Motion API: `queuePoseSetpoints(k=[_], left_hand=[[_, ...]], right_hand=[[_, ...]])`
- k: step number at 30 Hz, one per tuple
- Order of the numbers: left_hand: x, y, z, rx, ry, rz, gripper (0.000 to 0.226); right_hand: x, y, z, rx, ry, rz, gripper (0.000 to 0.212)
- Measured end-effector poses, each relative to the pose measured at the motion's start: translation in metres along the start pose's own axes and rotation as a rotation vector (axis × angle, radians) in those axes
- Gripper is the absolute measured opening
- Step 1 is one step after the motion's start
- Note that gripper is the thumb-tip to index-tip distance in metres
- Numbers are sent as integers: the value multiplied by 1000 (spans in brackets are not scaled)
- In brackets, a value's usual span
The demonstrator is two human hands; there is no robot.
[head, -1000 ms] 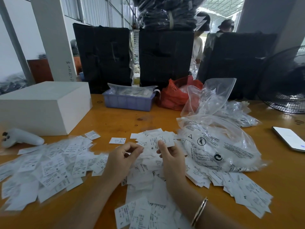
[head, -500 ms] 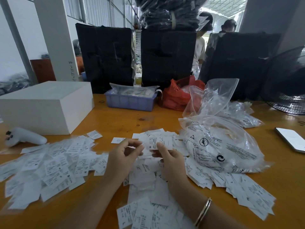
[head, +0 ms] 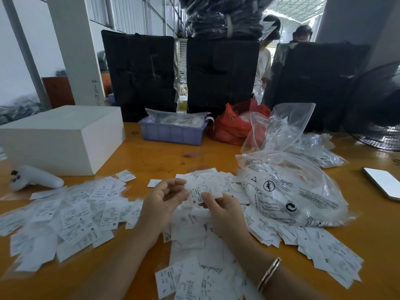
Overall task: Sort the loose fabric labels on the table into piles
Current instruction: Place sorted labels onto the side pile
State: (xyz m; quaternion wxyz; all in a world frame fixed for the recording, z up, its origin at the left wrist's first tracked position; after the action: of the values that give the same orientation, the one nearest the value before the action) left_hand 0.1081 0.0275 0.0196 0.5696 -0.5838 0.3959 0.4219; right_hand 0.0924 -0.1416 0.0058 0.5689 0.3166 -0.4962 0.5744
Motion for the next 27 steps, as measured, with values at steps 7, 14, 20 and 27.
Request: queuePoseSetpoints(k=[7, 14, 20, 27], left_hand=[[7, 2, -11, 108, -29, 26, 19], [7, 0, -4, 37, -21, 26, 23], [4, 2, -5, 42, -51, 11, 23], [3, 3, -6, 51, -89, 18, 23]], right_hand=[[9, -2, -1, 34, 84, 108, 5], [6, -2, 9, -29, -156, 94, 10], [5, -2, 6, -29, -151, 84, 17], [10, 2, -14, 125, 57, 155, 17]])
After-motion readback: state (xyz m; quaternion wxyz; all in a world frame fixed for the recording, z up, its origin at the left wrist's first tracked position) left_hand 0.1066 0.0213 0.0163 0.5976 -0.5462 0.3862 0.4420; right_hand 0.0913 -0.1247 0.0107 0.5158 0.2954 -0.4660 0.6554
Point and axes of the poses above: each hand's wrist, its own y-axis away from the middle knuckle, its own z-axis out of the back of the hand, x = y × z, the point moved 9 cm from there along -y, towards the middle knuckle, and after that the axes turned 5 degrees about y, right-handed, at the moved point
